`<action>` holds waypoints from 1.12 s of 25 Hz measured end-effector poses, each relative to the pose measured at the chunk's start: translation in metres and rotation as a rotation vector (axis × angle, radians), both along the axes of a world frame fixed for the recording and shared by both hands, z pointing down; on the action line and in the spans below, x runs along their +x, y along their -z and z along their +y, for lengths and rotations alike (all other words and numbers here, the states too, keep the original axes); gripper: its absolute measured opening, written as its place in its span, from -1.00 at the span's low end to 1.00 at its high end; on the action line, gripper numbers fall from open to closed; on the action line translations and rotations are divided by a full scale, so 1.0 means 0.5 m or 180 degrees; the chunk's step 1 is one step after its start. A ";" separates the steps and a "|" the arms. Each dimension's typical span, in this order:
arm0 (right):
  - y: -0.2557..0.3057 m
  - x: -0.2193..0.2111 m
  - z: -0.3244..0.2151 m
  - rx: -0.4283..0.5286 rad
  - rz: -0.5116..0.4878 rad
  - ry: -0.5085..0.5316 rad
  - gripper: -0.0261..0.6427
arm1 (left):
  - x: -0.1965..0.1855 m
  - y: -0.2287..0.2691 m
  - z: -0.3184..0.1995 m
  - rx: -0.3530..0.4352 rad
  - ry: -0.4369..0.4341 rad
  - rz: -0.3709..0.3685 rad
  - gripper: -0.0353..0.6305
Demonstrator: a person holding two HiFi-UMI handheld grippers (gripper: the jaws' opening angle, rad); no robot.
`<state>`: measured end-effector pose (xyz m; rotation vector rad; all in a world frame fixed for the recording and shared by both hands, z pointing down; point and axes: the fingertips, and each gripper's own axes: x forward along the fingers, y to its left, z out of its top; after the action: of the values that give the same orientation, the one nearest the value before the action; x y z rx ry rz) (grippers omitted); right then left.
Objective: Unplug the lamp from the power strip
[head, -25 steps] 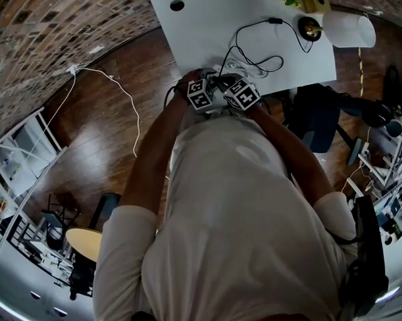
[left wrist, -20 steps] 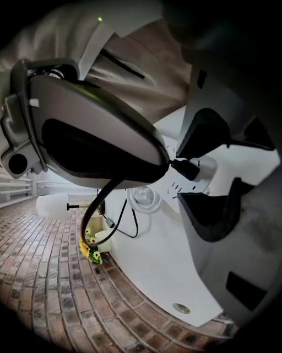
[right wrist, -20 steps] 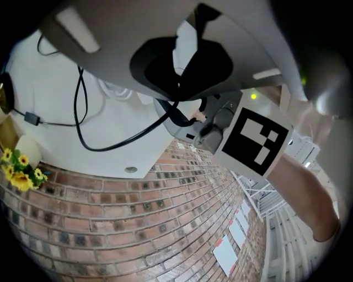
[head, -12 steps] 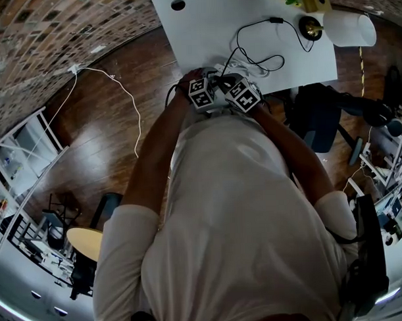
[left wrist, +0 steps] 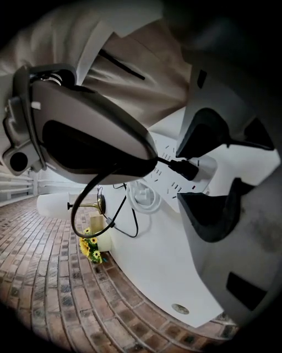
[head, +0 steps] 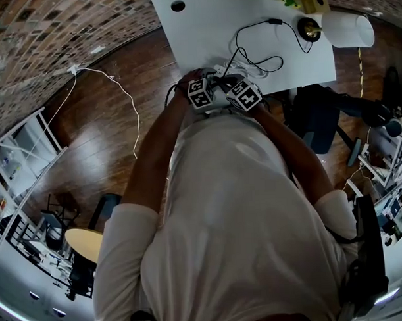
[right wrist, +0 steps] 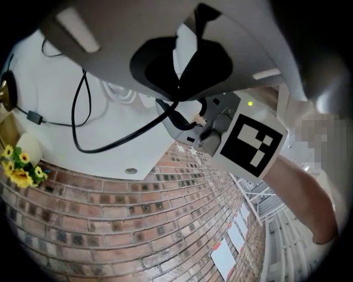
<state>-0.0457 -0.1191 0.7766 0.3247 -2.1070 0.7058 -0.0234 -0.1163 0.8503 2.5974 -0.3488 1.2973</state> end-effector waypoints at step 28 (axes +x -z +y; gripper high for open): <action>0.008 -0.008 -0.032 -0.0350 0.0053 -0.0240 -0.89 | 0.010 0.004 0.017 -0.0035 0.0068 -0.0078 -0.30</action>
<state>-0.0497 -0.1349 0.7724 0.3495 -2.0400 0.8569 -0.0181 -0.1079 0.8481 2.5635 -0.3716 1.3213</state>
